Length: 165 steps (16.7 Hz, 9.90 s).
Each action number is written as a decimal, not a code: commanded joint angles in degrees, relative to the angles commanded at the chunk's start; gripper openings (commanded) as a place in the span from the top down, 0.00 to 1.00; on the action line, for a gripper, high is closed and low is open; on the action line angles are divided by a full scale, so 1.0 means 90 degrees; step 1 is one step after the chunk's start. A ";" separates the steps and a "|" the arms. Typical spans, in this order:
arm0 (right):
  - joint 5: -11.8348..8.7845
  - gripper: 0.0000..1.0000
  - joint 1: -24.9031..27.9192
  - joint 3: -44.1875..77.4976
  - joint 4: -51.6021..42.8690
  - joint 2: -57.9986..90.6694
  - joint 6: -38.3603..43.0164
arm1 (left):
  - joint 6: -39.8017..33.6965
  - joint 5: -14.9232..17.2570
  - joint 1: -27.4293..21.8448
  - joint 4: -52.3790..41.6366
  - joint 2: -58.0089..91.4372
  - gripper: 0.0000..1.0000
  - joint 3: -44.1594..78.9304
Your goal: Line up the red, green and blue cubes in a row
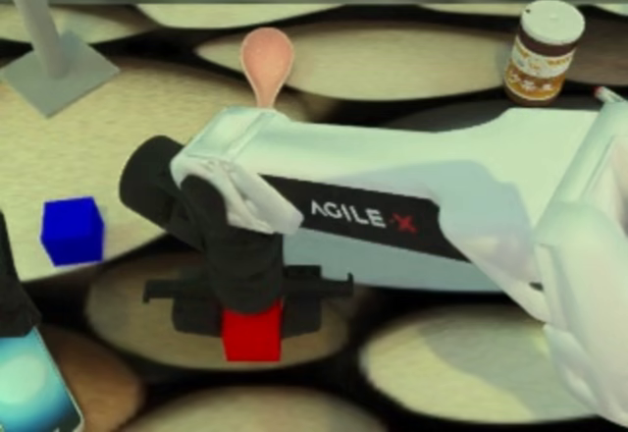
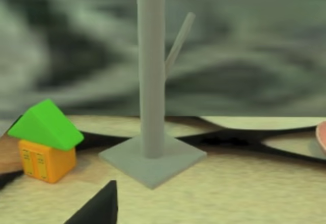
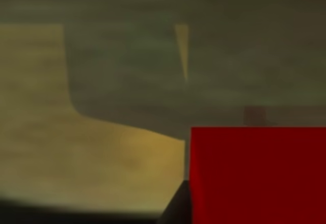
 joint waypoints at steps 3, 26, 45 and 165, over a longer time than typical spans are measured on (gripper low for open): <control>0.0000 0.85 0.0000 0.0000 0.0000 0.0000 0.0000 | 0.0000 0.0000 0.0000 0.0000 0.0000 0.00 0.0000; 0.0002 0.00 0.0009 0.0259 -0.0264 -0.0033 0.0014 | 0.0000 0.0000 0.0000 0.0000 0.0000 0.00 0.0000; -0.0045 0.00 -0.1620 -0.0258 -0.0965 -0.1185 -0.2202 | 0.0000 0.0000 0.0000 0.0000 0.0000 0.00 0.0000; -0.0001 0.00 -0.0714 -0.2667 0.1124 -0.1561 -0.0746 | 0.0000 0.0000 0.0000 0.0000 0.0000 0.00 0.0000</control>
